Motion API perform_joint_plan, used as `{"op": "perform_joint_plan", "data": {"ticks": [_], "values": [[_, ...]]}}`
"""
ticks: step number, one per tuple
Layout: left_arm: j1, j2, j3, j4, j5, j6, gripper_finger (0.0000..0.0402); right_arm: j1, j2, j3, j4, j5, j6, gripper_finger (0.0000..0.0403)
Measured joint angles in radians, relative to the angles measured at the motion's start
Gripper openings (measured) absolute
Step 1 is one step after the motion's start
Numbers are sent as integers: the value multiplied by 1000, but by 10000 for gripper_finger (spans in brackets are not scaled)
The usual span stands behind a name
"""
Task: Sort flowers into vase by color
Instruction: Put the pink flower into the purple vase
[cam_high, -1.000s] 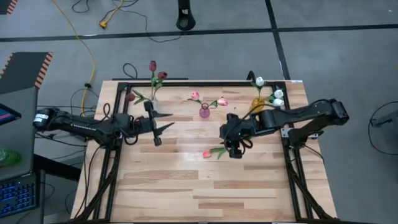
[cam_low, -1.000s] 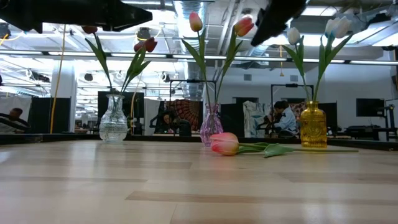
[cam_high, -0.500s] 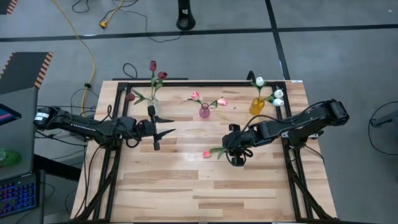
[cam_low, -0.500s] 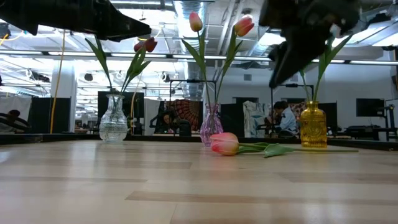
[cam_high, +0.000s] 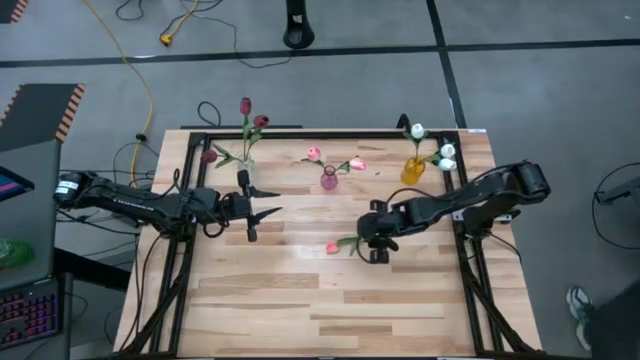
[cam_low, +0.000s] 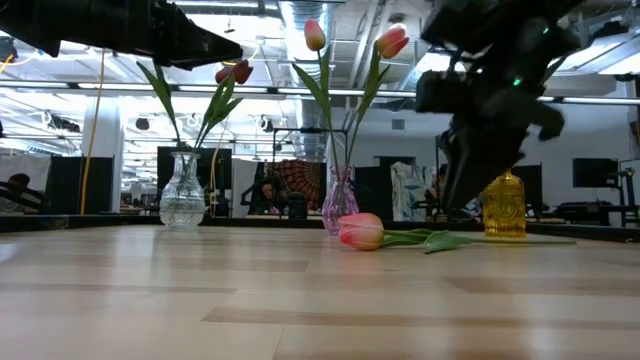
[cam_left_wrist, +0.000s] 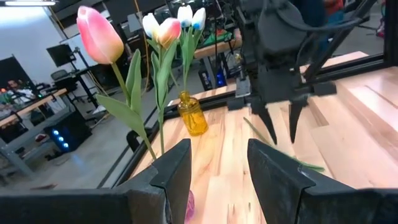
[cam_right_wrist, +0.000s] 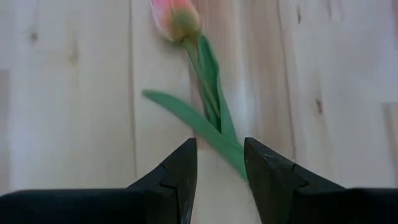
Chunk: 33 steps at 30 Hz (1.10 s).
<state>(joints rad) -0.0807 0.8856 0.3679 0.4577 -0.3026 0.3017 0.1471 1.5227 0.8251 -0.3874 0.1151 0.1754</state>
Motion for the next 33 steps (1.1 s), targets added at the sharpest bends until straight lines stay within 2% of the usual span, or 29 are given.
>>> {"op": "perform_joint_plan", "data": {"ticks": [11, 33], "values": [[0, 0, 0, -23, -50, -24, 146, -22, 189, 8, 90, -12, -44, 158], [0, 0, 0, -37, -51, -37, 146, -52, 176, 131, -12, -8, -80, 143]]}}
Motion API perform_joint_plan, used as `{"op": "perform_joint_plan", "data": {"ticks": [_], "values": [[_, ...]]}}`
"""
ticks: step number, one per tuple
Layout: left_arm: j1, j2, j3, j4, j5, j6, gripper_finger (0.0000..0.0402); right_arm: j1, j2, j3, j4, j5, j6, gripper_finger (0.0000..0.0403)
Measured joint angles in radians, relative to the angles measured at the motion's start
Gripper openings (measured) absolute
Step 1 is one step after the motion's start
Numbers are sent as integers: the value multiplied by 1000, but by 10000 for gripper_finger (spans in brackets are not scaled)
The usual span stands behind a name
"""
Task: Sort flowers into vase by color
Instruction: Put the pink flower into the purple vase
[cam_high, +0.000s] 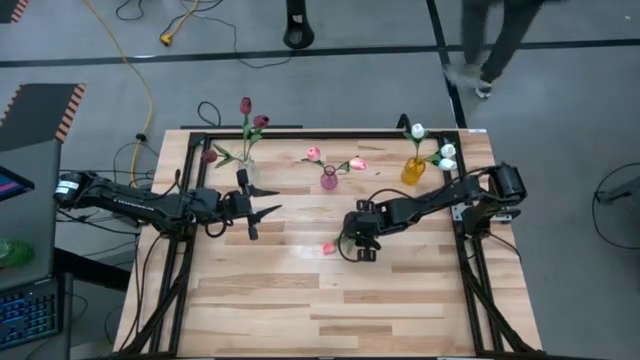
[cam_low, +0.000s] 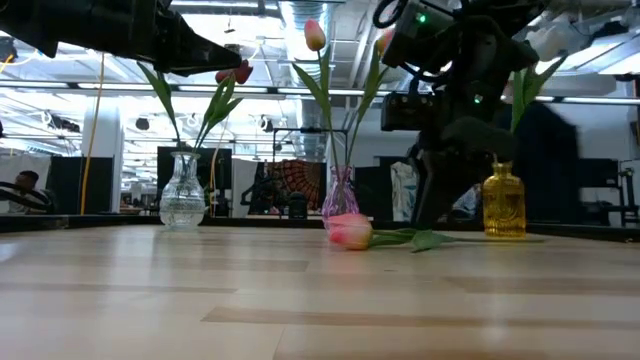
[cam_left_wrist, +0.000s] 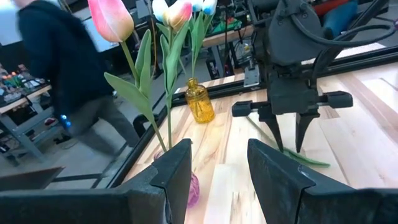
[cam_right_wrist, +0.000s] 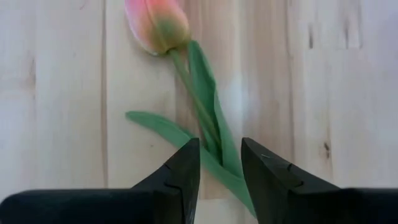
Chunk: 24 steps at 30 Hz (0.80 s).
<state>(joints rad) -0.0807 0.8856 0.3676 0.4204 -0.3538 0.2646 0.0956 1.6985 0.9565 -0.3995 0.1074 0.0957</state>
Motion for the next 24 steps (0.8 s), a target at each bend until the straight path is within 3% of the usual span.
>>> {"op": "perform_joint_plan", "data": {"ticks": [8, 17, 24], "values": [[0, 0, 0, -13, -1, -17, 146, -25, 8, 0, -96, -1, -2, 143], [0, 0, 0, -13, -1, -19, 146, -47, 71, 3, -75, -8, -51, 143], [0, 0, 0, -13, -1, -18, 146, -48, 99, 5, -84, -84, -54, 142]]}}
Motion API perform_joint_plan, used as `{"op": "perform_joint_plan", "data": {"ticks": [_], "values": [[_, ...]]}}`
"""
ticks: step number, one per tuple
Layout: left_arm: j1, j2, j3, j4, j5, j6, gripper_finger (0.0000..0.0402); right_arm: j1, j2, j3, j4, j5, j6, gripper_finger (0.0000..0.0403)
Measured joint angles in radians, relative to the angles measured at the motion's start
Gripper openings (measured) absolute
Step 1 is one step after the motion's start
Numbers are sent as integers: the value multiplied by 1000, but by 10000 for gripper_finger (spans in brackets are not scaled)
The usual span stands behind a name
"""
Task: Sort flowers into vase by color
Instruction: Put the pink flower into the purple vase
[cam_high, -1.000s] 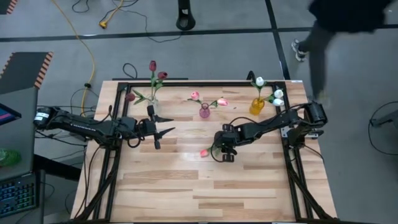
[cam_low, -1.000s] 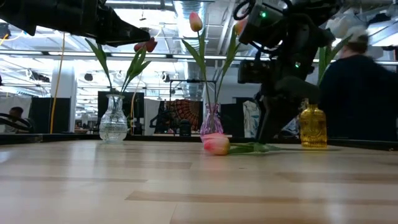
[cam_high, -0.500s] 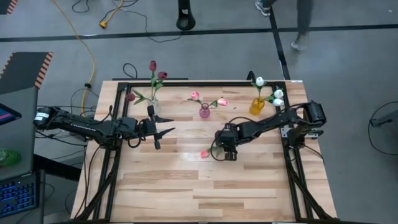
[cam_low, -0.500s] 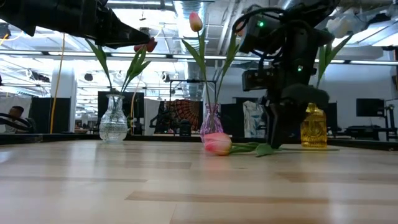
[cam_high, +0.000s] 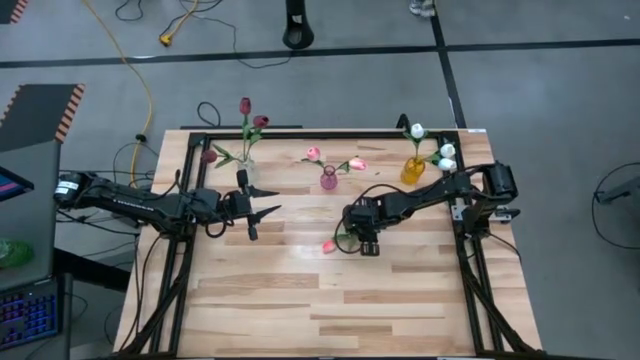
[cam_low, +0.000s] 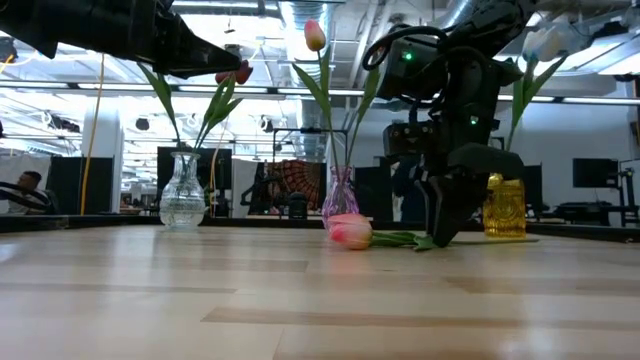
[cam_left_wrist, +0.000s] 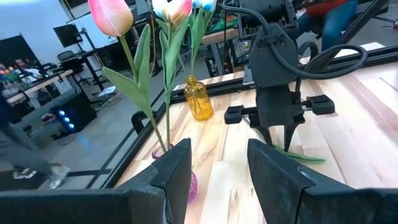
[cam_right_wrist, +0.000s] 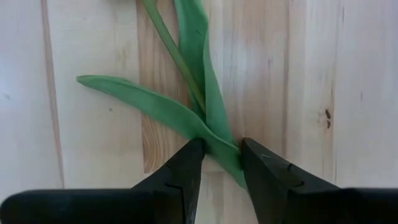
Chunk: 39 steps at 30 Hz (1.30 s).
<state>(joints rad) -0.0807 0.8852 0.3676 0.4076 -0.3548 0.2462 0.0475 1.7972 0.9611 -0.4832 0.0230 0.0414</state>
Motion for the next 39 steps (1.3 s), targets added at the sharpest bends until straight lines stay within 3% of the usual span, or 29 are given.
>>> {"op": "perform_joint_plan", "data": {"ticks": [16, 30, 39], "values": [[0, 0, 0, 0, -1, -5, 146, 1, -3, -2, -12, -28, 7, 30], [0, 0, 0, 0, -2, -7, 146, 4, -204, -8, 66, -49, 86, 30], [0, 0, 0, 1, -5, -7, 146, 6, -316, -8, 316, -31, 92, 30]]}}
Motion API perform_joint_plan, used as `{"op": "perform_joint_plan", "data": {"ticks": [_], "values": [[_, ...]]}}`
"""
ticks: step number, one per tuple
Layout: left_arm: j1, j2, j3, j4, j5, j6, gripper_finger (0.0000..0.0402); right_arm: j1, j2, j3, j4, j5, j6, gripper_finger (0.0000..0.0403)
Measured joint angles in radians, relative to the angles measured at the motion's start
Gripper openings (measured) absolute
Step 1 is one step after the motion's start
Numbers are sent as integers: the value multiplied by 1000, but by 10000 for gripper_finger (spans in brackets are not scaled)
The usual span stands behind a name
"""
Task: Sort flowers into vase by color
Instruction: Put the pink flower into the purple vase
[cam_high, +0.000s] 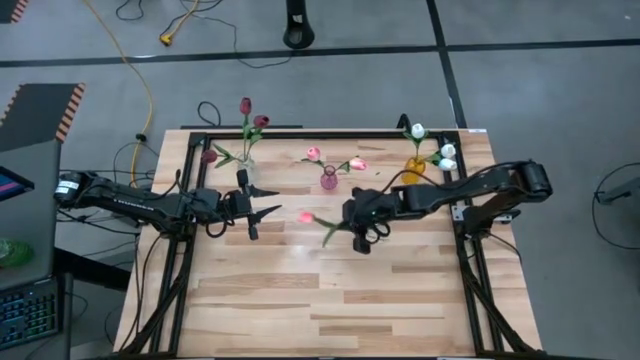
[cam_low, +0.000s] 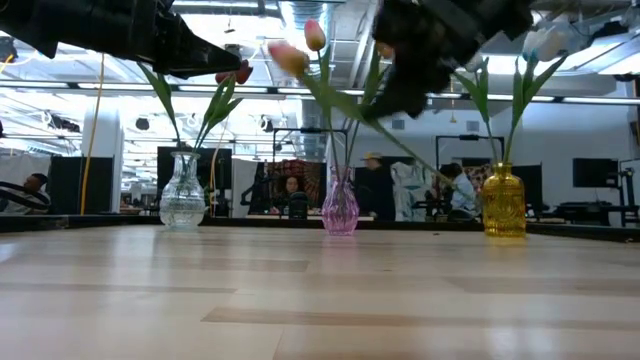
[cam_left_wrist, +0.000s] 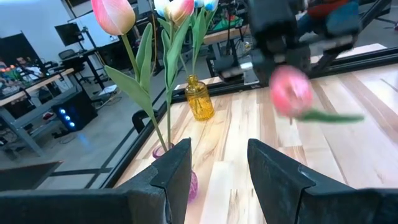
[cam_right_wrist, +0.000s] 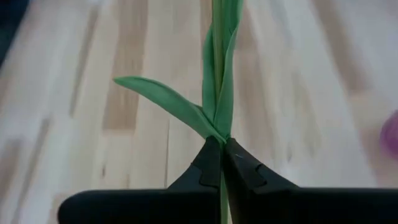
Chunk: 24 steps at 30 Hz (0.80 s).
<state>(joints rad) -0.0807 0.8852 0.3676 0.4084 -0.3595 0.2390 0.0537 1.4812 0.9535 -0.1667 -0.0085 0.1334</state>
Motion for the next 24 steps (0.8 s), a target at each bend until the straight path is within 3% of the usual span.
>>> {"op": "perform_joint_plan", "data": {"ticks": [13, 24], "values": [[0, 0, 0, 0, 0, 0, 146, -2, -29, 1, 502, 24, -276, 31], [0, 0, 0, 0, -5, 0, 146, -2, -20, 3, 766, 257, -507, 32]]}}
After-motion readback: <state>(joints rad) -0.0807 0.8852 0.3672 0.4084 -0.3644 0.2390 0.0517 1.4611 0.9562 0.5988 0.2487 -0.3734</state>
